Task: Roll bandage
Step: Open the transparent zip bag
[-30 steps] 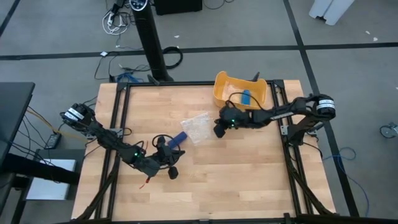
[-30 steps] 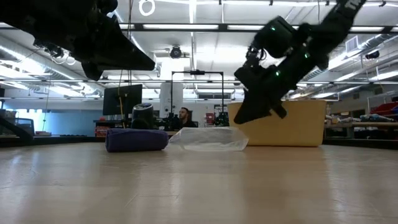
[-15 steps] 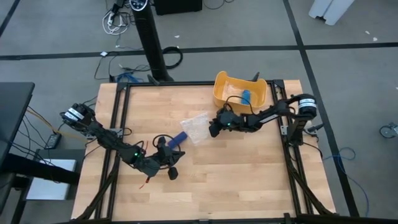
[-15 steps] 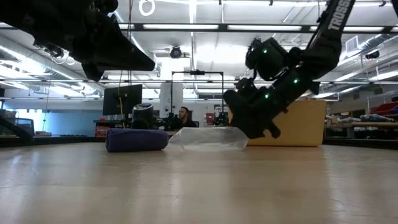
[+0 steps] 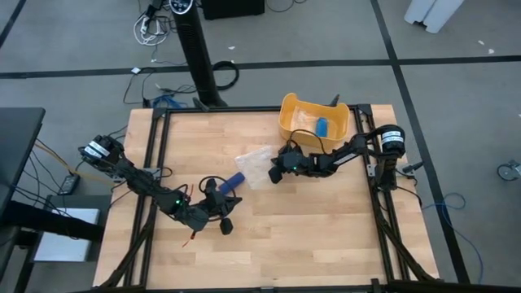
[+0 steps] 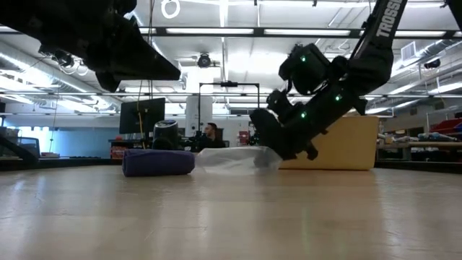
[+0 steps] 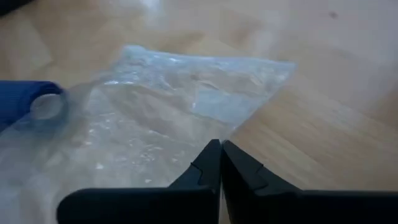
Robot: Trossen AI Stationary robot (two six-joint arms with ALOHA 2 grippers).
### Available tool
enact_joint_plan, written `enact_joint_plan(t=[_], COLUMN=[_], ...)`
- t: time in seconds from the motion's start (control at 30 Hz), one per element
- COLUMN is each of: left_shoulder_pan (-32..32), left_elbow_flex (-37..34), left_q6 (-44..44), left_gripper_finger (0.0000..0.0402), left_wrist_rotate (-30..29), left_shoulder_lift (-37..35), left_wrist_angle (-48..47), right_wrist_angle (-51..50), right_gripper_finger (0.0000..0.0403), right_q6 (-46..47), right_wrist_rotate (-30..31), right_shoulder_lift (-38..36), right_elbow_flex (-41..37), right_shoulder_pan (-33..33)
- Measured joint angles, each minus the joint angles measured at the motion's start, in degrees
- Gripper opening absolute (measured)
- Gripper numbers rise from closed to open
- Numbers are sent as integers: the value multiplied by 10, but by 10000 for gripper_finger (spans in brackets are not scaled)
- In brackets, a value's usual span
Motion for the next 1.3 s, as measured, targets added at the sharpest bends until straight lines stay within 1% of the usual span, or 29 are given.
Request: enact_joint_plan(t=[0.1, 0.17, 0.23, 0.3, 0.4, 0.5, 0.57, 0.73, 0.77, 0.83, 0.97, 1.07, 1.23, 1.3], left_shoulder_pan=[-1, -4, -10, -18, -27, -30, -31, -31, -31, -31, -31, -31, -31, -31], left_elbow_flex=[0, 0, 0, 0, 0, 0, 0, 0, 0, 0, 0, 0, 0, 0], left_q6=[22, 37, 57, 87, 141, 187, 221, 305, 321, 348, 387, 420, 460, 496], left_gripper_finger=[7, 7, 7, 7, 7, 7, 7, 7, 7, 7, 10, 17, 36, 45], left_wrist_rotate=[-16, -39, -74, -87, -57, -16, 12, 105, 117, 122, 117, 97, 25, 4], left_shoulder_lift=[0, 0, 0, 0, 0, 0, 0, 0, 0, 0, 0, 0, 0, 0], left_wrist_angle=[15, 30, 48, 76, 128, 179, 219, 306, 314, 319, 318, 316, 366, 400], right_wrist_angle=[6, 9, 12, 13, 17, 20, 26, 35, 41, 56, 117, 168, 238, 257], right_gripper_finger=[9, 4, 4, 5, 2, 3, 2, 1, 1, 1, 1, 1, 0, 0], right_q6=[-22, -50, -82, -119, -172, -209, -237, -311, -324, -355, -435, -502, -590, -615], right_wrist_rotate=[20, 48, 70, 90, 119, 126, 140, 206, 219, 245, 281, 296, 314, 314], right_shoulder_lift=[-13, -29, -50, -76, -119, -165, -191, -249, -259, -275, -298, -312, -336, -343], right_elbow_flex=[2, 2, 2, 2, 3, 3, 3, 3, 3, 3, 3, 3, 3, 3], right_shoulder_pan=[15, 30, 49, 71, 107, 144, 172, 240, 252, 275, 317, 347, 389, 405])
